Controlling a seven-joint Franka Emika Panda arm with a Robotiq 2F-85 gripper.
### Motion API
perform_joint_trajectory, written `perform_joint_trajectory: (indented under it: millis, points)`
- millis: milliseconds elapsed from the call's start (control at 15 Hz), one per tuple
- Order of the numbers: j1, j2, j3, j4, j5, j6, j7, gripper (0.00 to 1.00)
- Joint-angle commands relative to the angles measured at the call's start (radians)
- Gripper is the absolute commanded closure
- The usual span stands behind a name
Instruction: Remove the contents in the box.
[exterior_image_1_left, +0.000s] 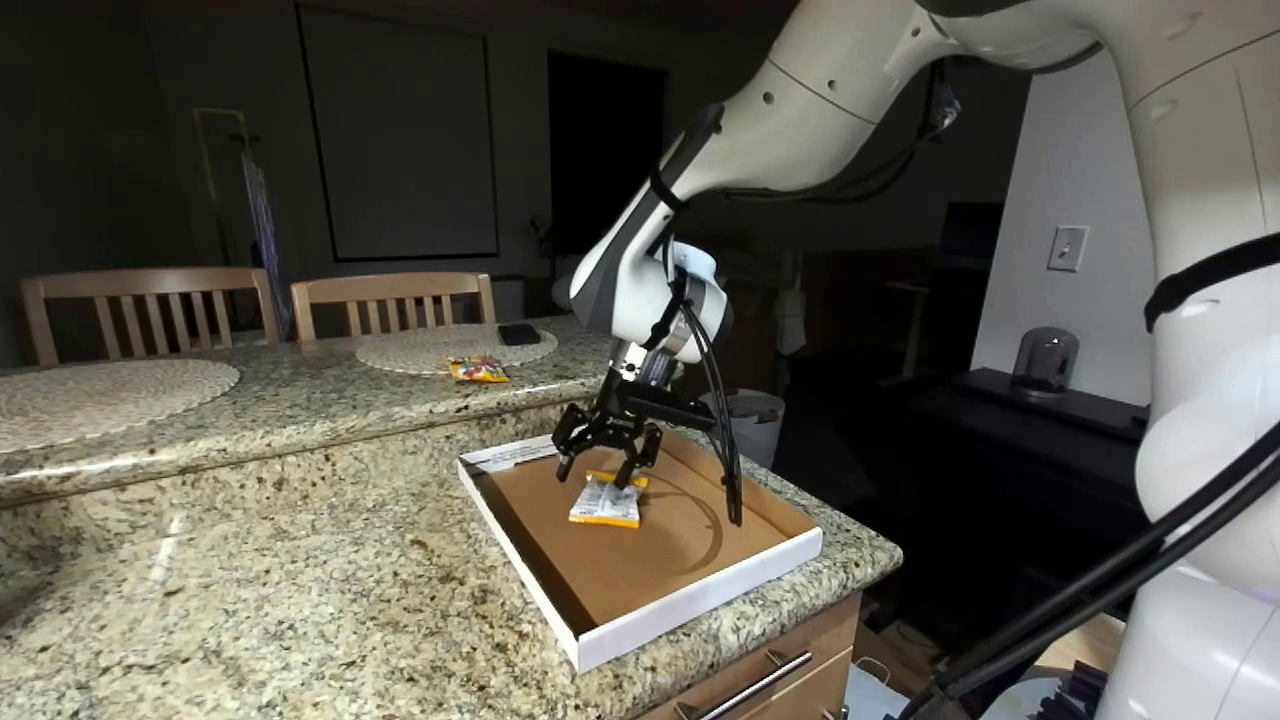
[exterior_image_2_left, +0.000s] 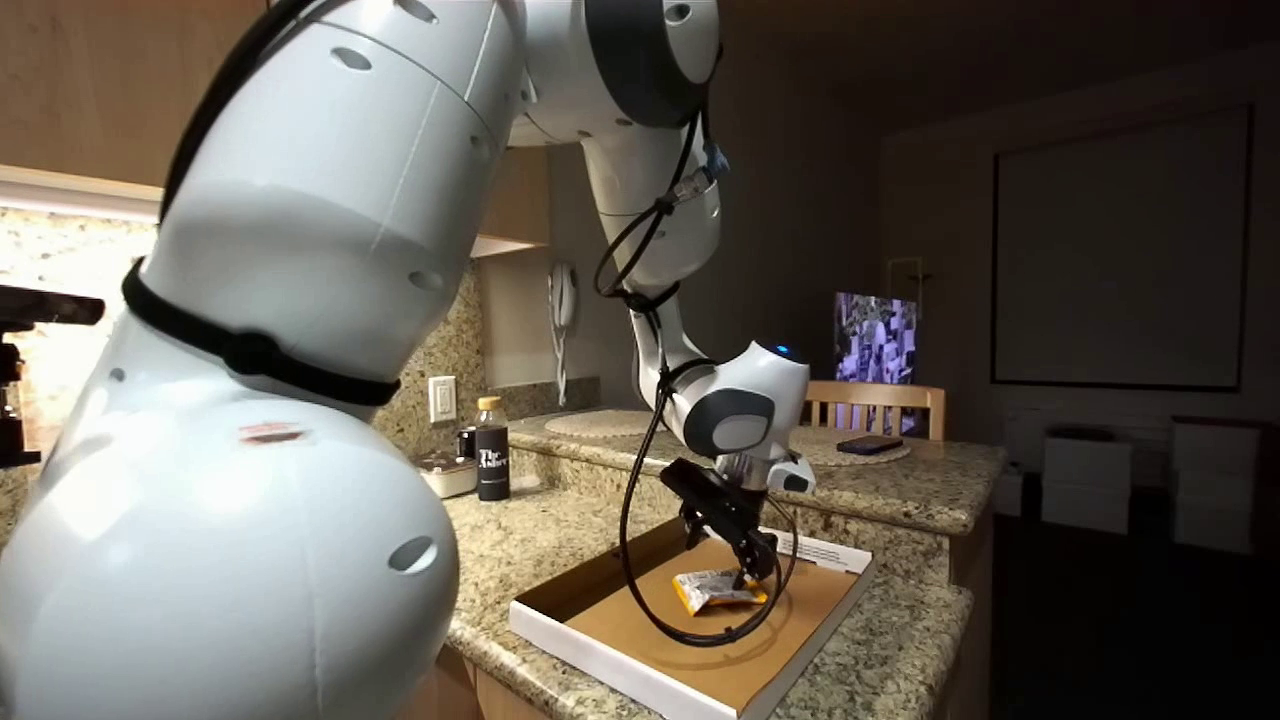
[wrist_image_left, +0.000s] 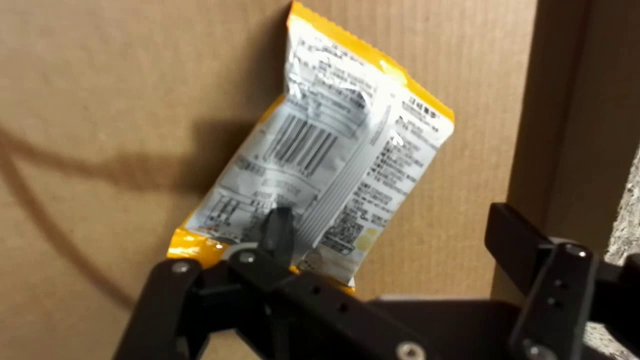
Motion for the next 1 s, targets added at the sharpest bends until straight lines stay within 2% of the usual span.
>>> perform_joint_trajectory:
  millis: [0, 200, 600, 733, 933]
  points:
    - [-0.023, -0.080, 0.022, -0.102, 0.124, 0.008, -0.068, 0.00]
    - [0.007, -0.104, 0.000, -0.119, 0.165, 0.007, -0.088, 0.00]
    - [0.075, -0.215, -0.053, -0.203, 0.119, 0.084, 0.003, 0.00]
    - [0.067, -0.269, -0.059, -0.237, 0.151, 0.036, -0.019, 0.00]
    - [0.072, -0.281, -0.085, -0.248, 0.158, -0.148, -0.034, 0.00]
